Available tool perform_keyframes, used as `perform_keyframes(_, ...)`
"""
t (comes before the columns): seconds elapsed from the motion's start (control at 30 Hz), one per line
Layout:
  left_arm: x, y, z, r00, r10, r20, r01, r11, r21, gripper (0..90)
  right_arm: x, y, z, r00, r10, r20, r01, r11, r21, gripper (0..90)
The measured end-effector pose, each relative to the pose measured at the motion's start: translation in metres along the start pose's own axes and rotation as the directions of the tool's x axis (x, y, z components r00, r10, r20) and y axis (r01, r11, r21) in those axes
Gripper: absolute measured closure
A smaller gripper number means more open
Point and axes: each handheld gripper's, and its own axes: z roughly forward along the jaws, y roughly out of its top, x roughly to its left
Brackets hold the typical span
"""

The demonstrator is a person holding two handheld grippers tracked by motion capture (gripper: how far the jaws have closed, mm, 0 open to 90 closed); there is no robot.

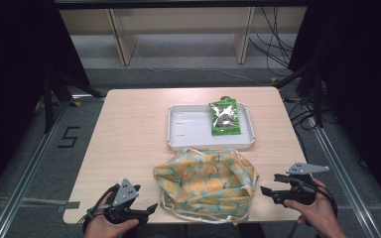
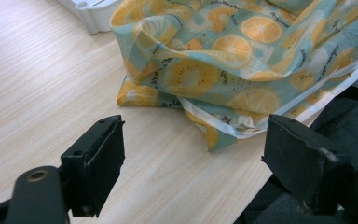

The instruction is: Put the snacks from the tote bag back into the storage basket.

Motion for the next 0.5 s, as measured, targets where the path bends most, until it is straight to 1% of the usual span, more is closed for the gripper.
perform_keyframes(0.03, -0.0003, 0.0, 0.0003, 1.0, -0.006, 0.0, 0.006, 1.0, -0.006, 19.7, 0.003, -0.0007, -0.0001, 0.9994, 0.035, 0.001, -0.035, 0.9994, -0.001, 25.4)
perform_keyframes(0.07, 0.0003, 0.0002, -0.0001, 1.0, 0.0, 0.0, 0.0, 1.0, -0.001, 19.7, 0.0029, -0.0008, -0.0004, 0.9993, 0.035, -0.009, -0.035, 0.9994, 0.003, 25.3)
perform_keyframes(0.1, -0.0003, 0.0002, 0.0004, 1.0, -0.006, 0.001, 0.006, 1.0, -0.007, 19.8, 0.0026, -0.0009, -0.0007, 0.9996, 0.028, -0.008, -0.028, 0.9996, 0.004, 25.3)
perform_keyframes(0.13, -0.0003, 0.0002, 0.0004, 1.0, -0.006, 0.001, 0.006, 1.0, -0.007, 19.8, 0.001, -0.0005, -0.0024, 0.9997, -0.006, 0.023, 0.006, 1.0, 0.003, 25.3)
perform_keyframes(0.17, 0.0017, 0.0005, -0.0004, 0.9996, 0.029, -0.002, -0.029, 0.9996, 0.001, 19.8, 0.0007, -0.0006, -0.0014, 1.0, 0.002, -0.005, -0.002, 1.0, -0.002, 25.3)
perform_keyframes(0.2, 0.0017, 0.0004, -0.0005, 0.9996, 0.027, -0.002, -0.027, 0.9996, 0.001, 19.8, 0.0, -0.0007, -0.0016, 1.0, -0.002, 0.002, 0.002, 1.0, -0.007, 25.3)
perform_keyframes(0.23, 0.0003, 0.0001, -0.0002, 1.0, -0.001, 0.0, 0.001, 1.0, 0.0, 19.8, 0.0019, -0.0013, -0.0016, 0.9997, 0.023, 0.003, -0.023, 0.9997, -0.008, 25.3)
perform_keyframes(0.27, -0.0002, 0.0004, 0.0003, 1.0, -0.005, 0.0, 0.005, 1.0, -0.008, 19.7, 0.0026, -0.0016, -0.0015, 0.9995, 0.032, 0.002, -0.032, 0.9995, -0.004, 25.3)
perform_keyframes(0.3, 0.0003, 0.0005, -0.0002, 1.0, 0.004, 0.001, -0.004, 1.0, -0.002, 19.7, 0.0025, -0.0018, -0.0019, 0.9993, 0.036, 0.003, -0.036, 0.9993, -0.002, 25.3)
perform_keyframes(0.33, 0.0007, 0.0006, -0.0003, 0.9999, 0.012, 0.0, -0.012, 0.9999, -0.002, 19.7, 0.003, -0.0019, -0.0022, 0.9986, 0.051, -0.009, -0.051, 0.9987, 0.007, 25.4)
perform_keyframes(0.37, 0.0013, 0.0007, -0.0002, 0.9997, 0.024, 0.0, -0.024, 0.9997, -0.007, 19.8, 0.0021, -0.0018, -0.0017, 0.9992, 0.04, -0.01, -0.04, 0.9992, -0.004, 25.4)
perform_keyframes(0.4, 0.0013, 0.0007, -0.0002, 0.9997, 0.024, 0.0, -0.024, 0.9997, -0.007, 19.8, 0.0021, -0.0018, -0.0017, 0.9992, 0.04, -0.01, -0.04, 0.9992, -0.004, 25.4)
perform_keyframes(0.43, 0.0009, 0.0005, -0.0003, 1.0, 0.008, -0.001, -0.008, 1.0, -0.001, 19.8, -0.0005, -0.0016, -0.0019, 0.9998, 0.016, -0.014, -0.016, 0.9999, 0.004, 25.4)
perform_keyframes(0.47, 0.0018, 0.0012, -0.0009, 0.9997, 0.023, -0.003, -0.023, 0.9997, 0.007, 19.8, -0.0009, -0.0016, -0.0016, 0.9998, 0.012, -0.015, -0.012, 0.9999, 0.006, 25.4)
perform_keyframes(0.5, 0.0018, 0.0012, -0.0009, 0.9997, 0.023, -0.003, -0.023, 0.9997, 0.007, 19.8, 0.0012, -0.0024, -0.0009, 0.9995, 0.033, -0.001, -0.033, 0.9994, -0.008, 25.4)
